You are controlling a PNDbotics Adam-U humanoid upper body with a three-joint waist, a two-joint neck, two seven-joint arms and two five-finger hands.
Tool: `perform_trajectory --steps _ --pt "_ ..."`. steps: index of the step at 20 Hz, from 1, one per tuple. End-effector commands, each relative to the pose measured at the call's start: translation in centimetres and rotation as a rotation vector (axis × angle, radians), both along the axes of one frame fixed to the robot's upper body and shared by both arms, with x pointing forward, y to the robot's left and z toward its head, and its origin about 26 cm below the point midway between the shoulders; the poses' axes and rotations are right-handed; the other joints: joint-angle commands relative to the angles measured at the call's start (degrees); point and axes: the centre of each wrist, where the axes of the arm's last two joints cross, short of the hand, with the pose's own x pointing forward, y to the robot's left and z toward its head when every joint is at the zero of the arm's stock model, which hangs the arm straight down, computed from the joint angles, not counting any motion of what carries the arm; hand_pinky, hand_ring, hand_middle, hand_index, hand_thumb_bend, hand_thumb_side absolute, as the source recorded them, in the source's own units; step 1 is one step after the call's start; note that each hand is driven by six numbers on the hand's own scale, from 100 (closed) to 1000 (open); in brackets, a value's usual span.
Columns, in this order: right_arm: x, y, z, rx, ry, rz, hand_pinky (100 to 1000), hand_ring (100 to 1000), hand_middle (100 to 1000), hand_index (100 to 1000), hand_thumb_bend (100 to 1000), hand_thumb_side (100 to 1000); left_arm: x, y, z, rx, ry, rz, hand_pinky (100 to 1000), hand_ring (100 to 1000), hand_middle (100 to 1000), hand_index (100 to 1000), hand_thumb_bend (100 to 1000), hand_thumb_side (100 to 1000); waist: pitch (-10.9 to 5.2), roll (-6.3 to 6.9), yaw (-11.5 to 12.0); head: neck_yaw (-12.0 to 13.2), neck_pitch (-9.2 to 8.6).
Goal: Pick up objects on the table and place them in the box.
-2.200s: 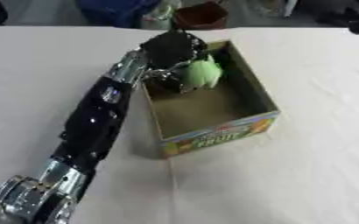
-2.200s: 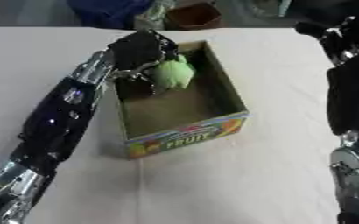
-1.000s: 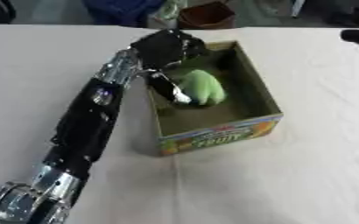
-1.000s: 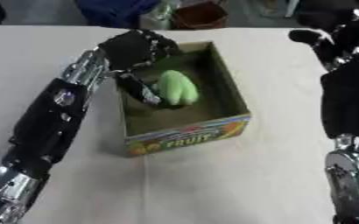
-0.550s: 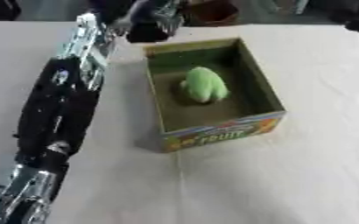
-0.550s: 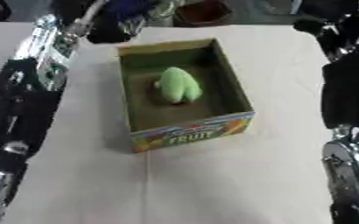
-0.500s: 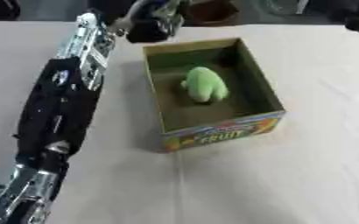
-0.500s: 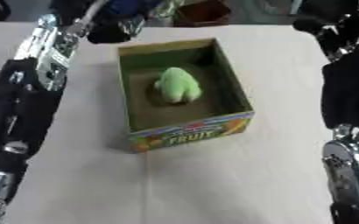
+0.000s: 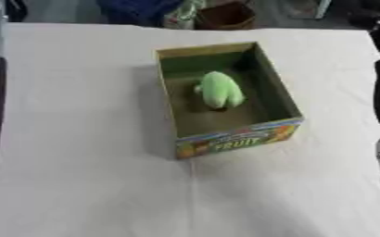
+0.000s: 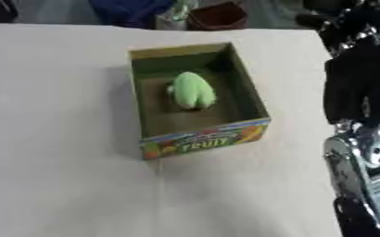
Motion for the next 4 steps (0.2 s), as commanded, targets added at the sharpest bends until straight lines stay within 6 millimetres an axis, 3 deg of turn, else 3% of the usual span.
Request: perform_trajectory --steps 1,4 --pt "-0.3 -0.9 0.8 -0.015 -0.036 -0.044 673 708 542 843 100 978 -3.0 2.3 1.6 -0.092 -0.084 0.033 525 566 515 719 100 773 -1.21 0.12 0.6 -0.8 0.62" --pt "-0.3 -1.4 0.6 -0.017 -0.029 -0.075 673 710 542 846 100 977 -4.9 3.7 0.2 -0.204 -0.110 0.065 532 568 518 719 100 805 -1.08 0.11 1.9 -0.8 1.00"
